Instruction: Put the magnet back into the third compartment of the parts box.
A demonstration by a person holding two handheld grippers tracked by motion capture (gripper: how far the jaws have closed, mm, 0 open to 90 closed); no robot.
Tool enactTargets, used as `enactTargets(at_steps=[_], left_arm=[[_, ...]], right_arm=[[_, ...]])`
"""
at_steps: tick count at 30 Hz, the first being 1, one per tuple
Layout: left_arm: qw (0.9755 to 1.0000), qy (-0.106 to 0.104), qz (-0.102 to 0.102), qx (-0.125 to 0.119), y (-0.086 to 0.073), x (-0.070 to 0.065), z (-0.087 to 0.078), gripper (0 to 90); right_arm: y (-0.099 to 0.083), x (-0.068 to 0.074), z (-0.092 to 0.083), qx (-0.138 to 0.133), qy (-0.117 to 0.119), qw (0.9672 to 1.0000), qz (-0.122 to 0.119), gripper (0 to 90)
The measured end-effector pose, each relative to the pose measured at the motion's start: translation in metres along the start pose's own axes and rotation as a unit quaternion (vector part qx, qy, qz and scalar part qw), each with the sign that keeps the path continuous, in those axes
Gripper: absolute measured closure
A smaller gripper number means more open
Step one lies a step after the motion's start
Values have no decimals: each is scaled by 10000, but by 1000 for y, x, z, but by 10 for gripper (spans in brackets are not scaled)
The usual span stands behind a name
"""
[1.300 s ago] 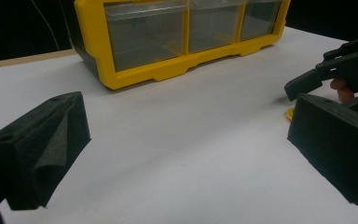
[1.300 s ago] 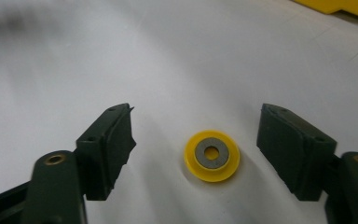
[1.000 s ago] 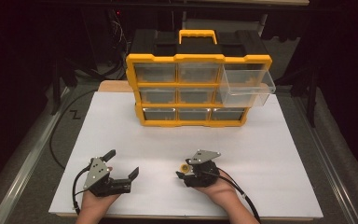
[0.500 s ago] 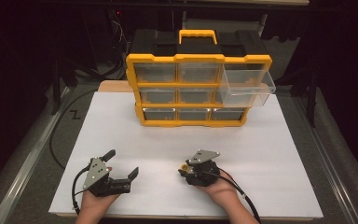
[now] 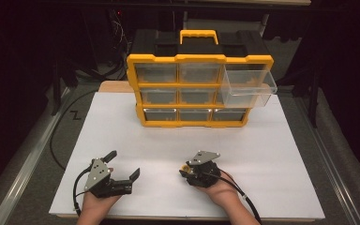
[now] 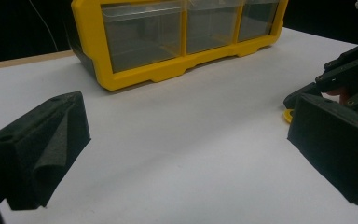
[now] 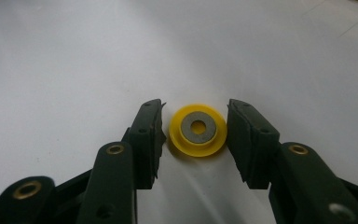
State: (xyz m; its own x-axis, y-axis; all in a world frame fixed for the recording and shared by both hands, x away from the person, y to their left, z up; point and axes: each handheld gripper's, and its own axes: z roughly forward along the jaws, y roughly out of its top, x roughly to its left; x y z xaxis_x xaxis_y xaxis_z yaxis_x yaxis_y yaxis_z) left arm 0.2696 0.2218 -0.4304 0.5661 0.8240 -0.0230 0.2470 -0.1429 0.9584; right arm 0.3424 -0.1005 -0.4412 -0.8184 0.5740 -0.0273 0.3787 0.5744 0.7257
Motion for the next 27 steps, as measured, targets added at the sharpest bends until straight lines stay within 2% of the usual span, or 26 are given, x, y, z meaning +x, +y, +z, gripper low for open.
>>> enactTargets(at_steps=[6,15,27], left_arm=[[10000,-7,9,-1,0,-1,0,0],[10000,-12,15,1,0,-1,0,0],[10000,-32,33,19,0,-1,1,0]], right_arm=[[0,2,0,-7,16,10000,-77,640],[0,1,0,-23,47,9999,-90,647],[0,-2,-1,-27,139,9999,42,651]])
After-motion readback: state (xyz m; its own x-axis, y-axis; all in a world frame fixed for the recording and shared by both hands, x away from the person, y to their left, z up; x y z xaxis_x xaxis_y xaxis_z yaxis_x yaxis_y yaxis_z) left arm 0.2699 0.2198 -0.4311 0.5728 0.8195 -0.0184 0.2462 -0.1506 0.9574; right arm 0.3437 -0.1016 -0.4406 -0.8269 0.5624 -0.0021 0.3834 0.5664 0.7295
